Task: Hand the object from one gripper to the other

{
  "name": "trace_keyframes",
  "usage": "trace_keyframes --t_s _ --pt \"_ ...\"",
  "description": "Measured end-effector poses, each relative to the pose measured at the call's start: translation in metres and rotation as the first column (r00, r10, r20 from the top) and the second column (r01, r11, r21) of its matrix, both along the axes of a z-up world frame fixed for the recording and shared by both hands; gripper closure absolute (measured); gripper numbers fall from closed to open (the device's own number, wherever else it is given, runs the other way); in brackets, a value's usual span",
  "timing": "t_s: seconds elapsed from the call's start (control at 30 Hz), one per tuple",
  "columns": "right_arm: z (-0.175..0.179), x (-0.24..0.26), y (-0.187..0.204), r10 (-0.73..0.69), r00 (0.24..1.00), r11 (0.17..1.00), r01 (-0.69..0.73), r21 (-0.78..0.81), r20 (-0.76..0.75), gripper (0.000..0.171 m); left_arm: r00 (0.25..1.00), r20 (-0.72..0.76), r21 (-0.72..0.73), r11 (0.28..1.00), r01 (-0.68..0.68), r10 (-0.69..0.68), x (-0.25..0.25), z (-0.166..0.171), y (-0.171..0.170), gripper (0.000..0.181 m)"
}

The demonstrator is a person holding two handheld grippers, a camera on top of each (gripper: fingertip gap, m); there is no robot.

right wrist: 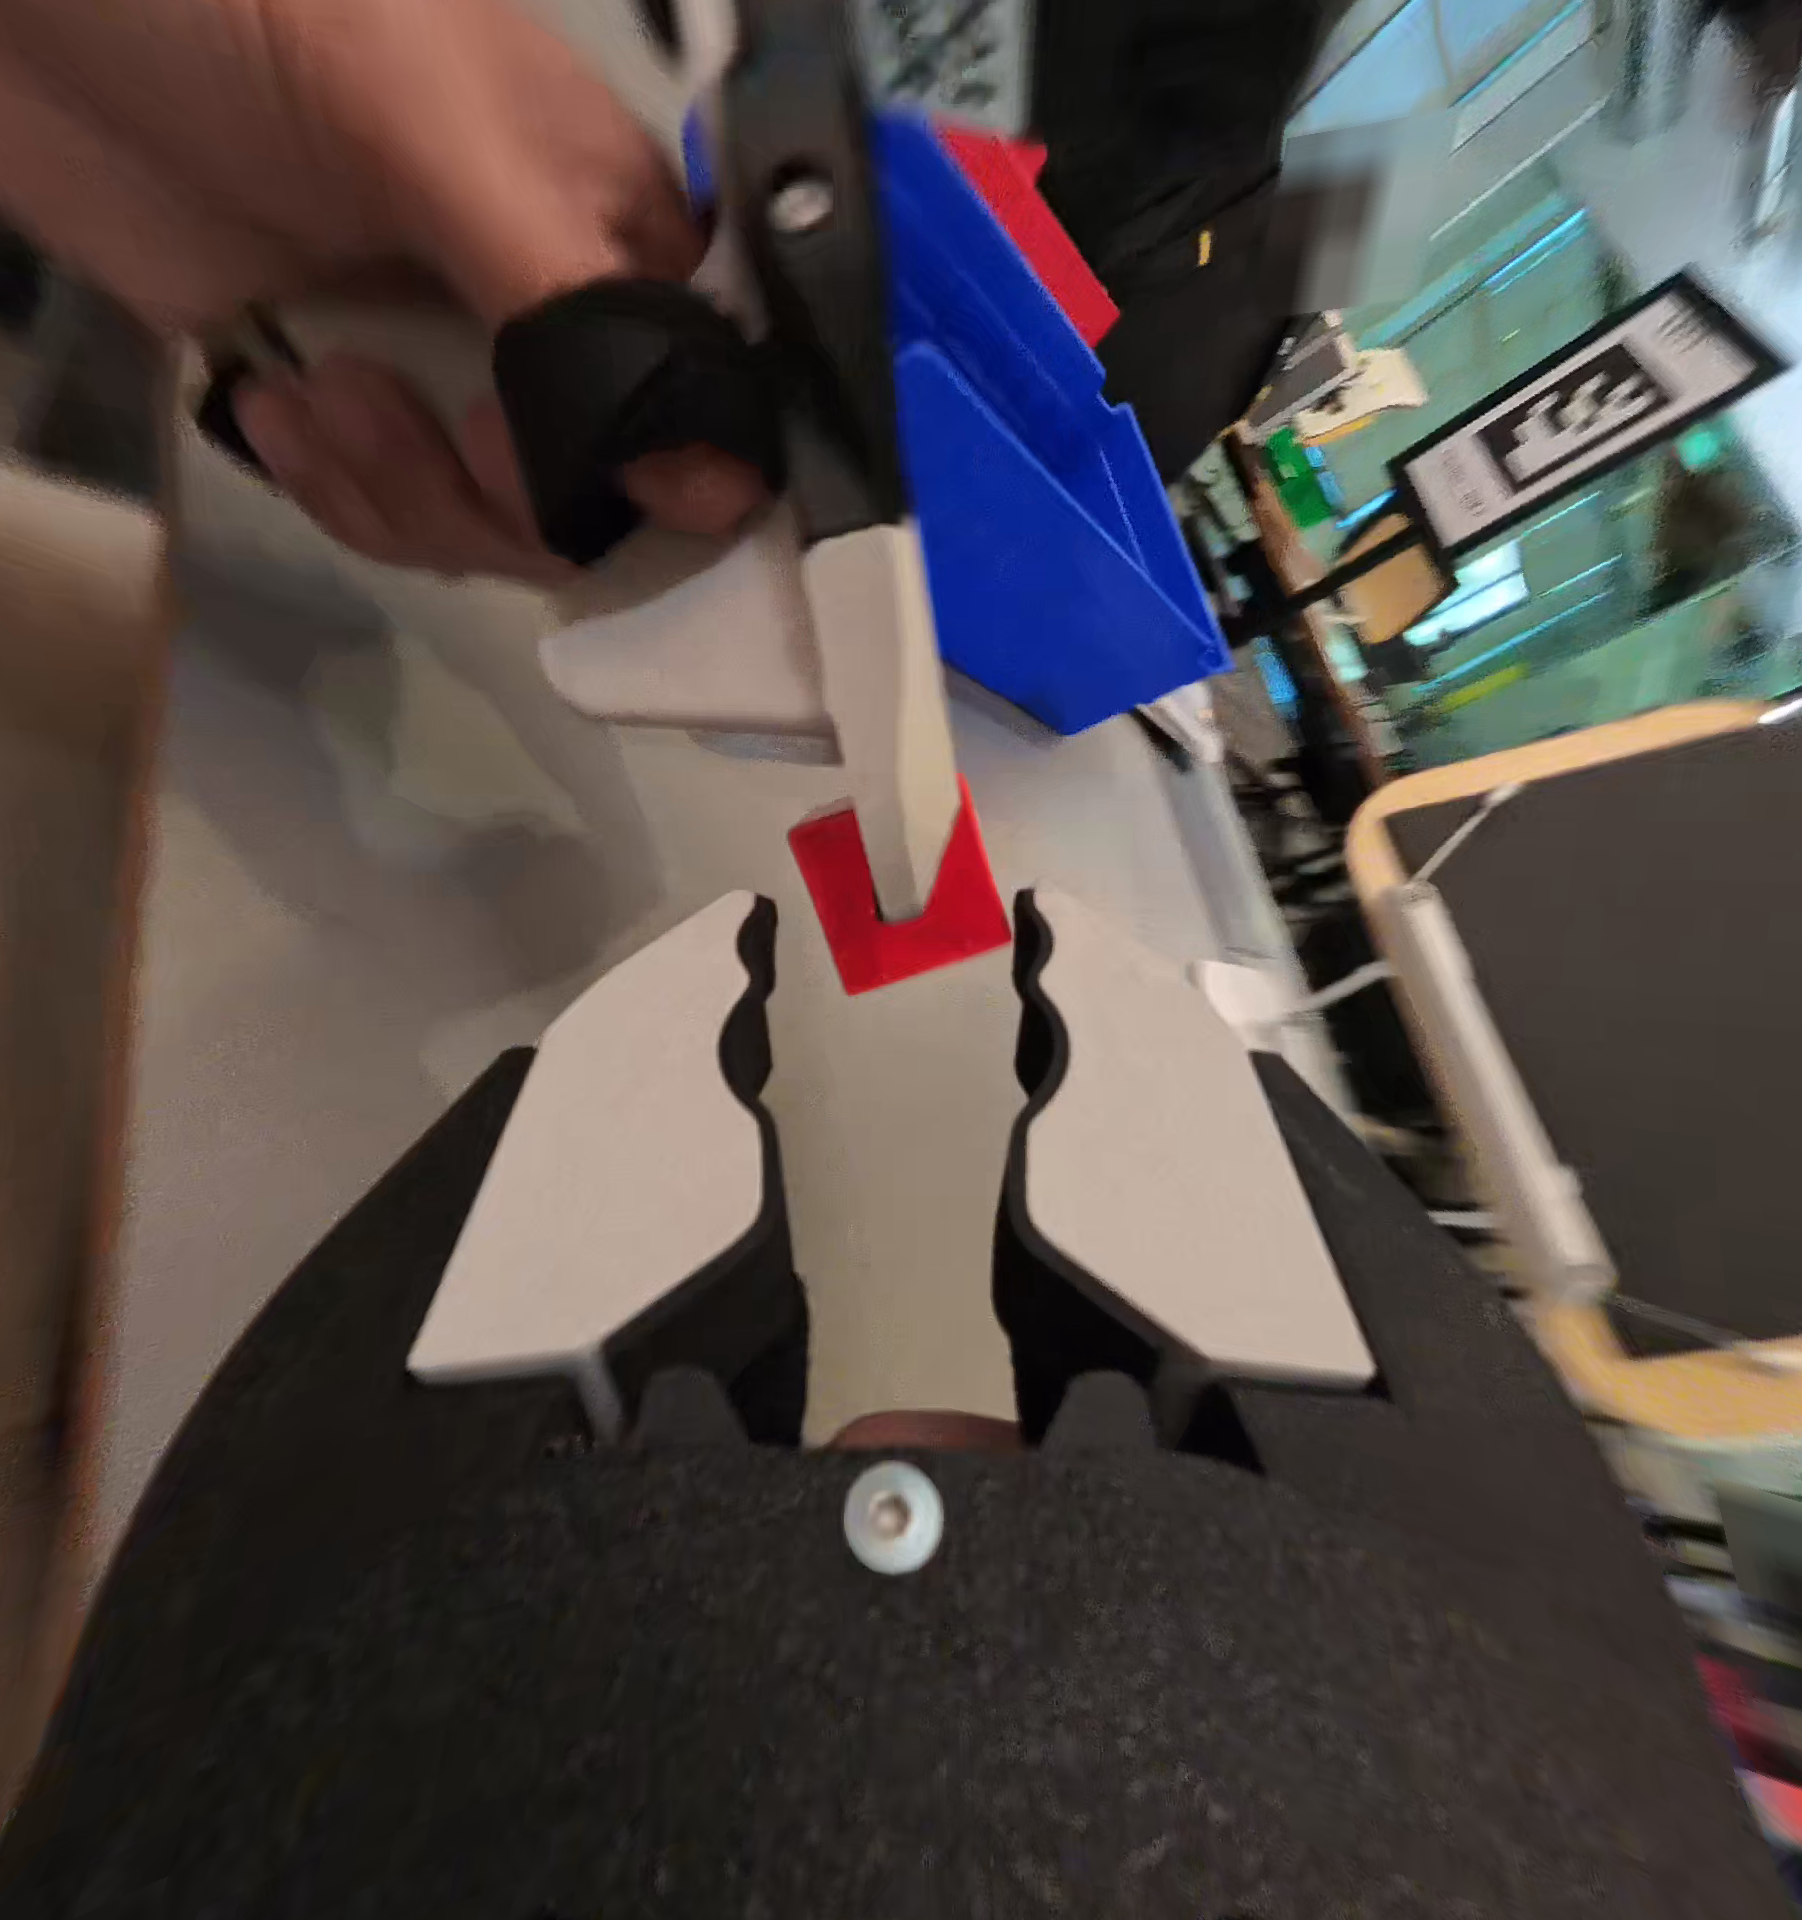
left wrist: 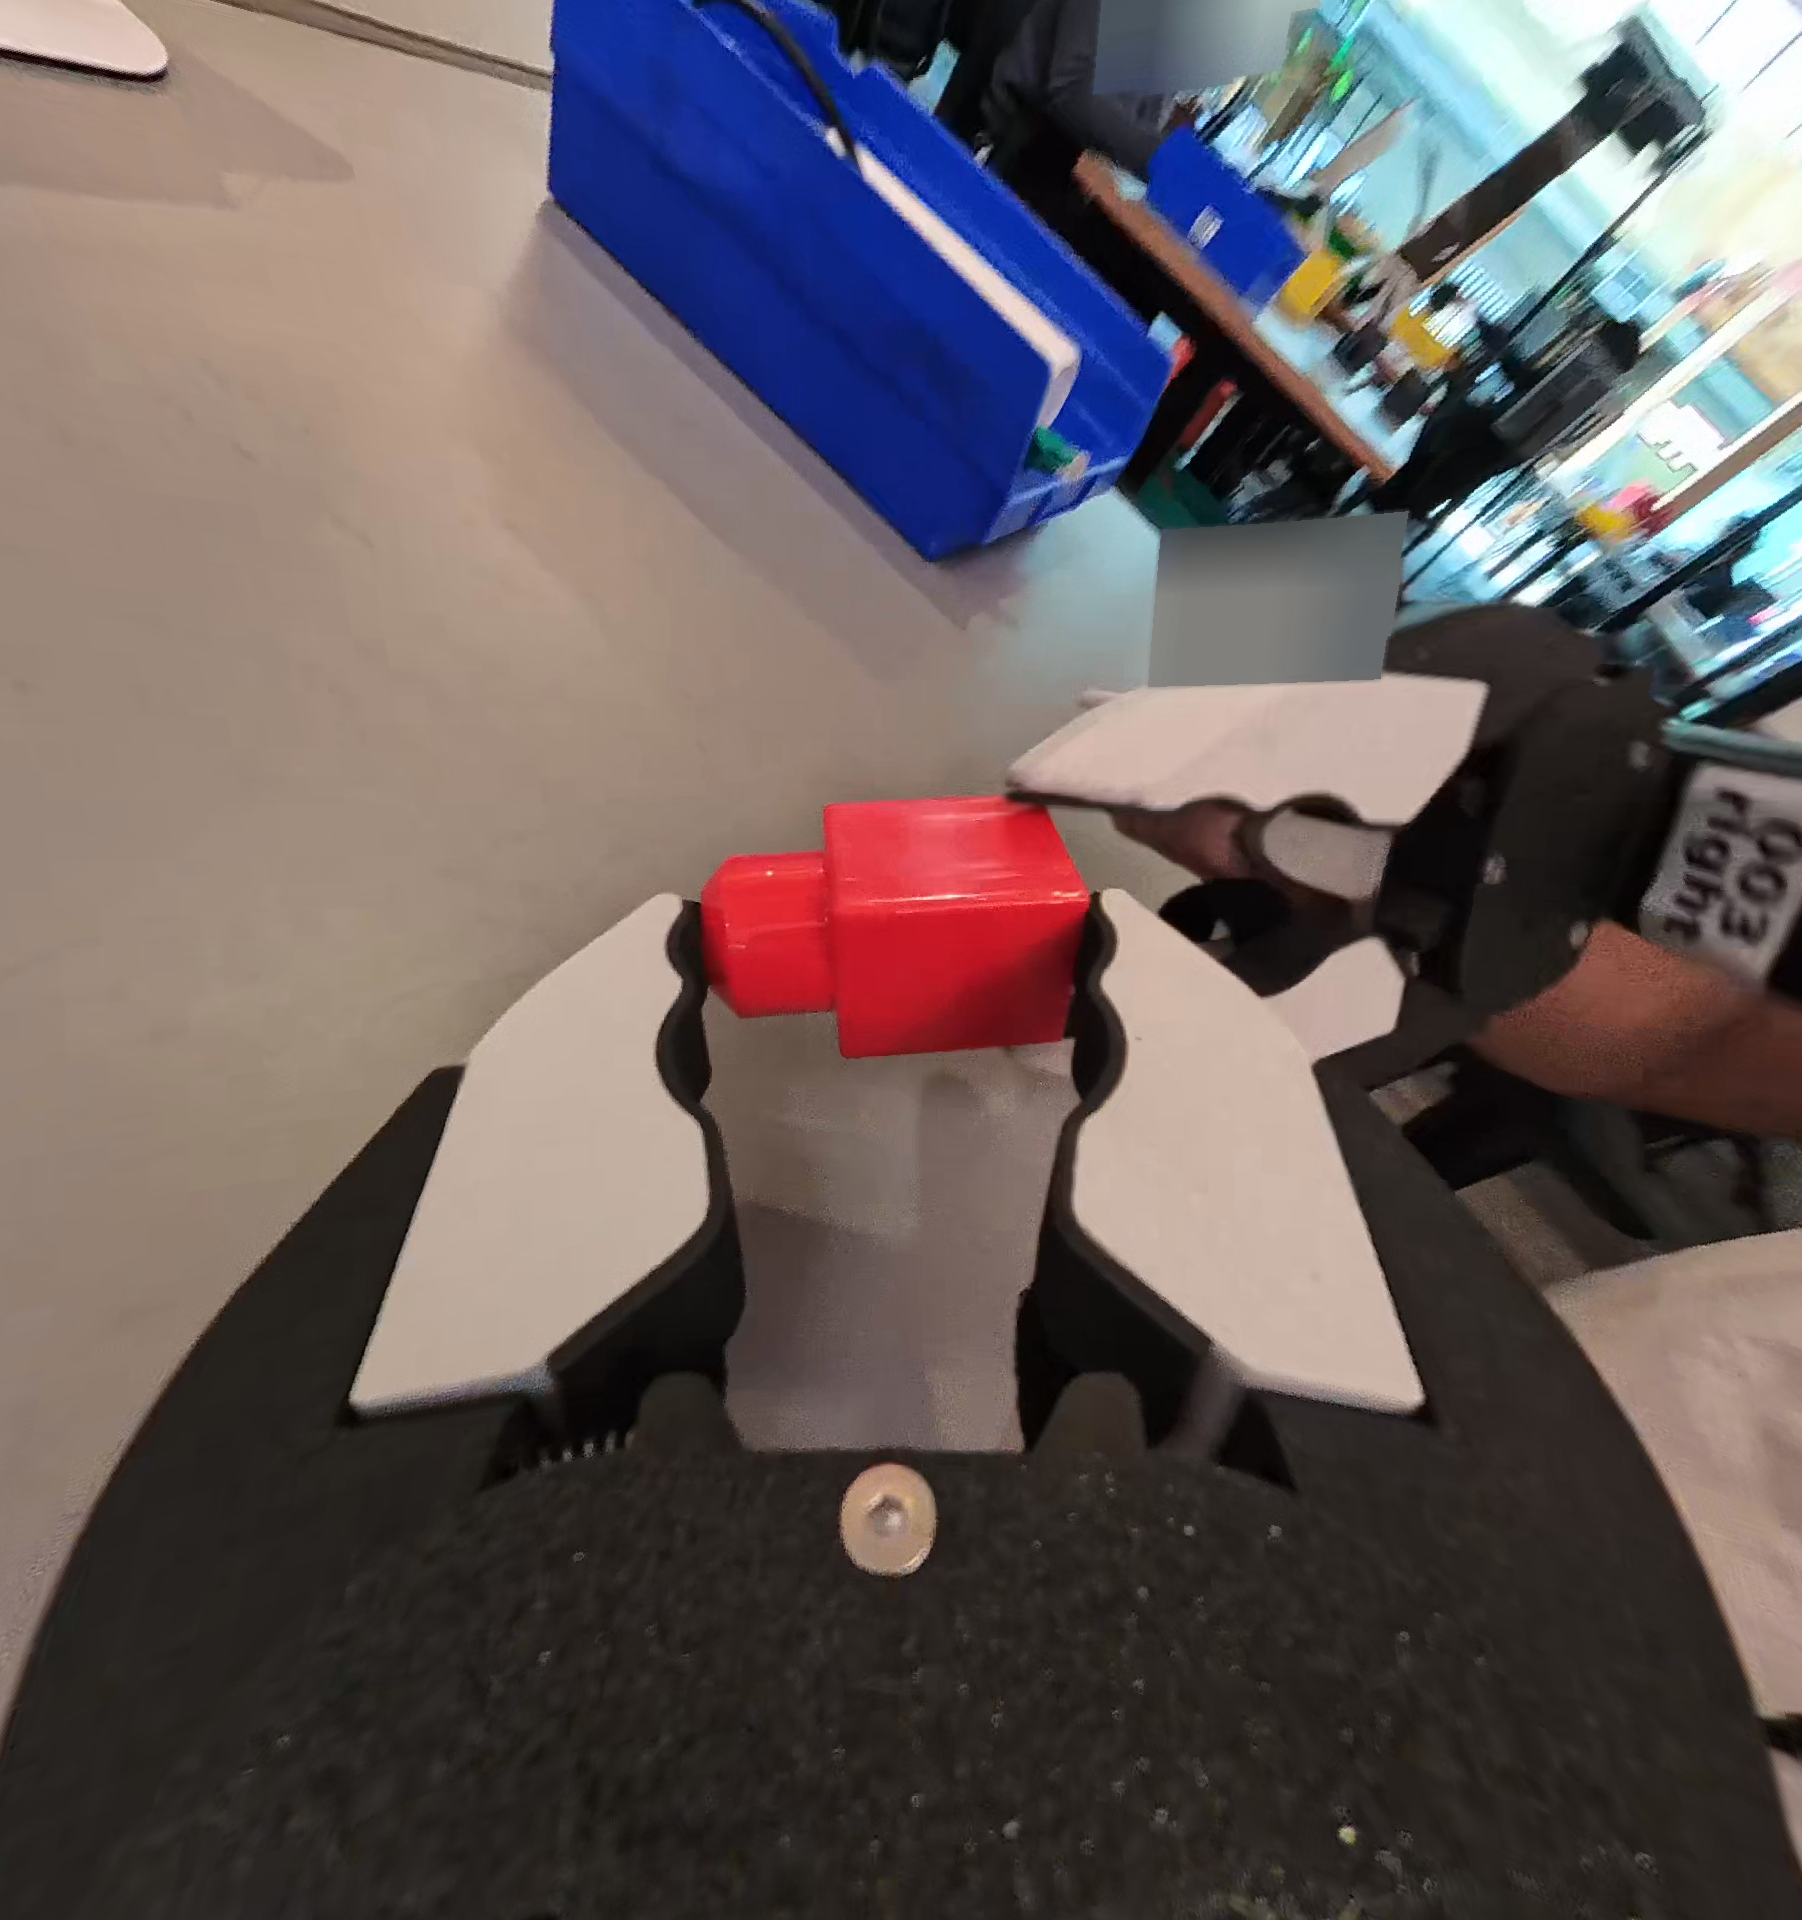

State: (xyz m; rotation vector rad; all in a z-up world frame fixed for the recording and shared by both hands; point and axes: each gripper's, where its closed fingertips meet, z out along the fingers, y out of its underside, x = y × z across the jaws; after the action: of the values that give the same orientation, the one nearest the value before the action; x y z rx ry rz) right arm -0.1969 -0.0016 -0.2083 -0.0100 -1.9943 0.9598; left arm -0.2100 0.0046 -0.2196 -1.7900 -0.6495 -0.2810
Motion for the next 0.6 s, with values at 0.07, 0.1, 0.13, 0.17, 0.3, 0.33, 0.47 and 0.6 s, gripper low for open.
trace_keyframes --t_s 0.07,0.1,0.13,0.17,0.3,0.33,0.47,0.6 --pt "0.008 0.006 0.006 0.083 0.972 0.977 -0.036 -0.208 0.218 0.128 0.997 0.064 0.121 0.992 0.035 -0.043 0.002 0.012 -0.003 0.113" --pt "0.01 0.006 0.011 0.149 0.918 0.943 -0.021 -0.331 0.367 0.132 0.992 0.082 0.214 0.974 0.075 -0.095 0.006 0.025 -0.005 0.113" --pt "0.013 0.006 0.016 0.252 0.826 0.883 0.018 -0.469 0.504 0.134 0.991 0.063 0.295 0.951 0.096 -0.119 0.008 0.037 -0.008 0.113" --pt "0.017 0.003 0.023 0.367 0.707 0.801 0.091 -0.592 0.605 0.137 0.992 0.03 0.339 0.935 0.102 -0.119 0.008 0.047 -0.012 0.113" --pt "0.026 -0.002 0.039 0.71 0.254 0.558 0.364 -0.745 0.656 0.115 0.957 -0.236 0.235 0.946 0.223 -0.167 0.023 0.047 -0.007 0.113" --pt "0.021 0.003 0.037 0.718 0.19 0.58 0.369 -0.726 0.67 0.114 0.934 -0.32 0.183 0.957 0.224 -0.158 0.024 0.042 -0.004 0.113" --pt "0.017 0.012 0.029 0.765 0.031 0.575 0.414 -0.705 0.643 0.113 0.803 -0.577 0.021 0.98 0.199 -0.15 0.029 0.03 0.009 0.113" --pt "0.008 0.022 0.02 0.757 -0.048 0.614 0.396 -0.683 0.652 0.114 0.679 -0.692 -0.156 0.97 0.189 -0.243 0.044 0.014 0.02 0.113"
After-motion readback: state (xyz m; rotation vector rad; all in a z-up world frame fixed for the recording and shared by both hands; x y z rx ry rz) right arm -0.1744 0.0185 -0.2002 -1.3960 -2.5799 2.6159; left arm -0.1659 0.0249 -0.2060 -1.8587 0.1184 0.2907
